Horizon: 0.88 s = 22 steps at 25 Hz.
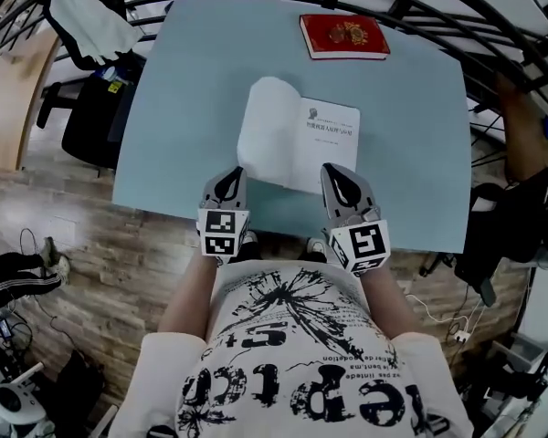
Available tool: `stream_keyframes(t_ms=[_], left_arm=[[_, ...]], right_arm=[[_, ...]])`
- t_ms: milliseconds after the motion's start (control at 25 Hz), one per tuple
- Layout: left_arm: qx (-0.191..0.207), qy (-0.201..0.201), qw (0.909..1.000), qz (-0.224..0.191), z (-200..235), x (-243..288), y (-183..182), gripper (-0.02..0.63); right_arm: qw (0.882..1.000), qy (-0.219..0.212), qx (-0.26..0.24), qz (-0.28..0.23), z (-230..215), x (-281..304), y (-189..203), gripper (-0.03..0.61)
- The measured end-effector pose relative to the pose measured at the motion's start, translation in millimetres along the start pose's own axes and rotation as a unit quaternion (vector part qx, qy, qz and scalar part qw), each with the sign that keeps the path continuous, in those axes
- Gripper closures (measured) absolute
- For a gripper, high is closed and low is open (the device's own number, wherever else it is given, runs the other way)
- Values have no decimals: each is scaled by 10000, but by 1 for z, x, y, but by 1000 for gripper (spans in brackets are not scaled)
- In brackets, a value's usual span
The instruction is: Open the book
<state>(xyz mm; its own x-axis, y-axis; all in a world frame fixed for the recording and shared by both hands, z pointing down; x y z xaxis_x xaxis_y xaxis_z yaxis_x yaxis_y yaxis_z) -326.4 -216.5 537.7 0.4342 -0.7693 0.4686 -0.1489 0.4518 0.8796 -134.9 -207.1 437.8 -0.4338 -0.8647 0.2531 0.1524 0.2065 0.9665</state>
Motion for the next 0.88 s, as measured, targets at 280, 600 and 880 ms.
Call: stream_keyframes(t_ms=[280,600,880], left_arm=[[-610,-22,9960,647,41,14,47,589],[-739,235,9919,1007,49,28,66,588],[-804,258,9932,807,52,20,55,511]], right_arm=[[9998,44,0,182,16,22,4,568],[9994,116,49,334,26,34,11,568],[9995,110,76,298,27,33,11,568]])
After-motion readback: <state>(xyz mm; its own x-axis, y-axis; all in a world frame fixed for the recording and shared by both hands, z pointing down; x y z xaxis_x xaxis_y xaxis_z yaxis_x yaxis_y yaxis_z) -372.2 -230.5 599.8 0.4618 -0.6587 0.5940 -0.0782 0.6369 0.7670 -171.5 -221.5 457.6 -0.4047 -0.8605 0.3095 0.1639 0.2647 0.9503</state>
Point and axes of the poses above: the fingertips, and each gripper's own axes: x forward along the fingers, z to its left, y out of its underside, the point moved 3 cm from there along -x, backward along the fingers, and after that the axes turned 4 degrees about y, right-handed, at the moved point
